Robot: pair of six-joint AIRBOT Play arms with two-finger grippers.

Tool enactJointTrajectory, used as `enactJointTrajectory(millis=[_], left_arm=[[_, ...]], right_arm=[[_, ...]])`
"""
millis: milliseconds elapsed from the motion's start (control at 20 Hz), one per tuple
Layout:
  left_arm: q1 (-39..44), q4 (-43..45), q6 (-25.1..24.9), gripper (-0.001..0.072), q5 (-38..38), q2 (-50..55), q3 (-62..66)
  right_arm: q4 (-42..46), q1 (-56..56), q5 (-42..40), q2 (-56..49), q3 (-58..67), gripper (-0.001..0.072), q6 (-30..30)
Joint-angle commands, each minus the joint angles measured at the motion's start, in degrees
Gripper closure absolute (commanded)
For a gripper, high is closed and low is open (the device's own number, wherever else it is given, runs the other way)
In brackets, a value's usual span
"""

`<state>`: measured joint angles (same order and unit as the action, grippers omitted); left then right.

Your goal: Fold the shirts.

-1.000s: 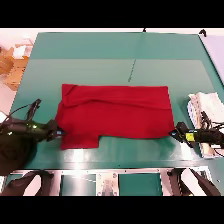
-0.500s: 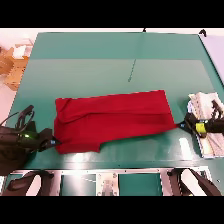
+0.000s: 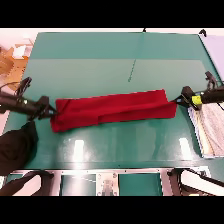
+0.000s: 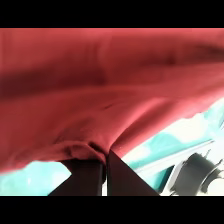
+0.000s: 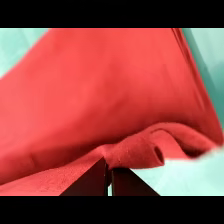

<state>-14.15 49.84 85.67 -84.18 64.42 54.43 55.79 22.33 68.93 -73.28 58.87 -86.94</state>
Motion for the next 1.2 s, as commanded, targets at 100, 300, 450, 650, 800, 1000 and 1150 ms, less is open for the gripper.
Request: enactJointTrajectory(millis=[100, 300, 450, 650, 800, 1000, 1150], left_arm=[[-0.04, -6.47, -6.47, 0.0652, 6.32, 21.84, 12.44], [-0.07, -12.52, -8.74, 0.0140, 14.80, 29.53, 19.71], [-1.38, -12.57, -8.83, 0.0140, 13.40, 29.46, 26.29], [-4.48, -12.57, -6.08, 0.0142, 5.79, 29.46, 33.29], [-4.52, -12.59, -6.03, 0.0247, 3.45, 29.46, 33.42], [-2.89, -12.76, -6.03, 0.0674, 2.71, 29.46, 33.42], [0.20, -12.76, -6.93, 0.0674, 2.93, 29.46, 33.42]], right_arm=[[-5.95, -4.22, -7.28, -17.99, 11.74, 0.0698, -0.02], [-10.25, -3.87, -9.53, -28.35, 22.36, 0.0343, -0.02], [-10.10, -0.52, -3.76, -29.29, 29.53, 0.0212, 3.43], [-4.66, 6.82, 10.82, -29.38, 32.59, 0.0198, 9.49], [-4.09, 8.59, 12.61, -29.46, 26.01, 0.0198, 17.79], [-4.15, 7.41, 12.59, -33.62, 22.47, 0.0198, 21.68], [-5.20, 5.42, 12.57, -36.92, 22.49, 0.0199, 24.02]])
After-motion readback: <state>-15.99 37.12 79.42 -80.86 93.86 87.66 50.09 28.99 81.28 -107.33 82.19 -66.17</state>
